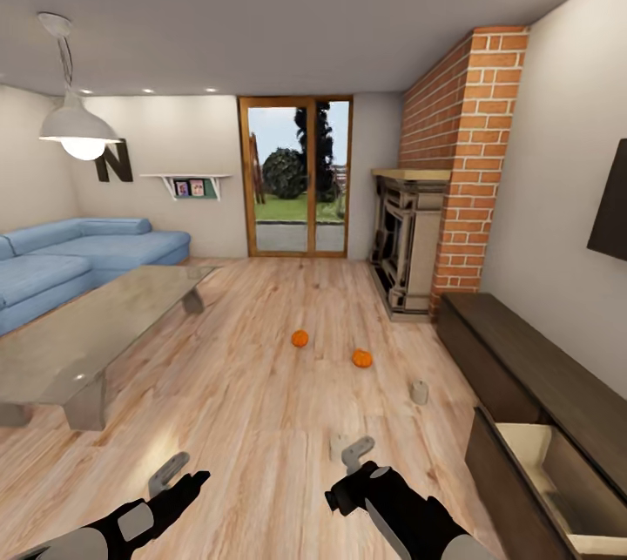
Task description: Place each of the two pumpkins and all three candles from the living room inside a cabinet in the living room (use any cabinet), then make sure every cabinet is closed, and position the cauldron so it is next to a table in the living room.
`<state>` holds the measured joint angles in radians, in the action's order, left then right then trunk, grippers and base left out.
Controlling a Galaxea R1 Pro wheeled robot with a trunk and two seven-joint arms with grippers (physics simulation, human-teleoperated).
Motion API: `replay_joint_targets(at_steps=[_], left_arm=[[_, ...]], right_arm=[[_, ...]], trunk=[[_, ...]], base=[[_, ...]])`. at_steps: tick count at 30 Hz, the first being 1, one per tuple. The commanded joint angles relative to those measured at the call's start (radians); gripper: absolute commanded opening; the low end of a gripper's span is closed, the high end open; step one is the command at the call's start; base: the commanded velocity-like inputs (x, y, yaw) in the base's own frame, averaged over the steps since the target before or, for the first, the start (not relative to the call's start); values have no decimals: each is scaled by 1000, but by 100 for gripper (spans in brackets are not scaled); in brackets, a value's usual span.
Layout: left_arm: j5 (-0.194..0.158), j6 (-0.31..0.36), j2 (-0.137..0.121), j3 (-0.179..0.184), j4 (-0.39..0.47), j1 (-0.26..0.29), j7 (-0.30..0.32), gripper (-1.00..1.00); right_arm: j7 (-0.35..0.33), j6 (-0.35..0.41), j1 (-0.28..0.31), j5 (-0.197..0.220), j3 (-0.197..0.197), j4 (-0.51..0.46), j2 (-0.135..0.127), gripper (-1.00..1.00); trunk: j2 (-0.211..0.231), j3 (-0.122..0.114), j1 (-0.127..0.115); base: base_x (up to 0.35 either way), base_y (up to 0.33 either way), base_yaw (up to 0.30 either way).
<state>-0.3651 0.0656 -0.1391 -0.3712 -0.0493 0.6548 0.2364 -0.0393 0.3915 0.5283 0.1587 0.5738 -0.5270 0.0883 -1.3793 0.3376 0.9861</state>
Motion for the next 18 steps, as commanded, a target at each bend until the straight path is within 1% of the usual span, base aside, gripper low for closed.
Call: replay_joint_targets(at_steps=[1, 8, 13, 18], left_arm=[[-11, 3, -1, 0, -3, 2, 5, 100], [-11, 3, -1, 0, -3, 1, 5, 100], [-11, 3, -1, 0, -3, 2, 4, 100], [-11, 3, -1, 0, -3, 2, 4, 100]], right_arm=[[3, 4, 1, 10, 5, -1, -1, 100], [3, 4, 1, 10, 6, -1, -1, 100], [5, 4, 1, 10, 41, -1, -1, 100], [5, 4, 1, 10, 45, -1, -1, 100]], trunk=[[-1, 1, 1], [-1, 1, 1], [-1, 1, 1], [-1, 1, 1]], base=[[294, -179, 222], [294, -179, 265], [294, -179, 288], [294, -179, 290]])
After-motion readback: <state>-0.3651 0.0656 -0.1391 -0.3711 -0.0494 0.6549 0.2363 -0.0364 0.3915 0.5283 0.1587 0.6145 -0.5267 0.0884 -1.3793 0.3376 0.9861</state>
